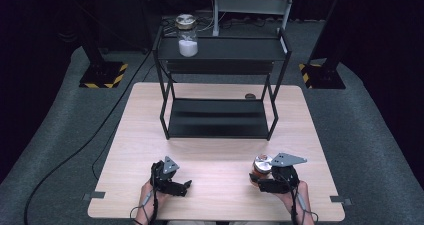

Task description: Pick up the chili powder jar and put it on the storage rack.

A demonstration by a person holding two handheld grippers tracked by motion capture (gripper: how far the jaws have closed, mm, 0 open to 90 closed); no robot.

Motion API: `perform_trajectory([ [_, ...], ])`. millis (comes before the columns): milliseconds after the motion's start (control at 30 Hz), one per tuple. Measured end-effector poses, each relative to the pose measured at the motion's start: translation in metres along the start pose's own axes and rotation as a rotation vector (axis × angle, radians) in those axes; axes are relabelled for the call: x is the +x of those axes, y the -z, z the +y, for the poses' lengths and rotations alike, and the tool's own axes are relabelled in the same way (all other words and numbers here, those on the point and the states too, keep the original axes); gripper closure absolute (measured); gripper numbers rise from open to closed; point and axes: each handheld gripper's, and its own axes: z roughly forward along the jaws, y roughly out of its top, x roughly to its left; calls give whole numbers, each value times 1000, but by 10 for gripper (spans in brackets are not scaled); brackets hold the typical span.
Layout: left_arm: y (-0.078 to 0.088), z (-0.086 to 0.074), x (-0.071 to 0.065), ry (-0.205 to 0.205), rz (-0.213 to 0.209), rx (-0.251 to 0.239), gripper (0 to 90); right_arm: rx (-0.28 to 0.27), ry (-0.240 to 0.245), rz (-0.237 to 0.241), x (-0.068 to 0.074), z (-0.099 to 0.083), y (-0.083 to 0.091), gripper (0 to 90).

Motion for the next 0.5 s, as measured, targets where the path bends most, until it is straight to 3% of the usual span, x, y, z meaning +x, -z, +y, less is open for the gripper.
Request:
perform_trajectory([
  [500, 0, 0, 0, 0, 0, 0, 0, 69, 7, -2, -14, 30, 0, 308],
])
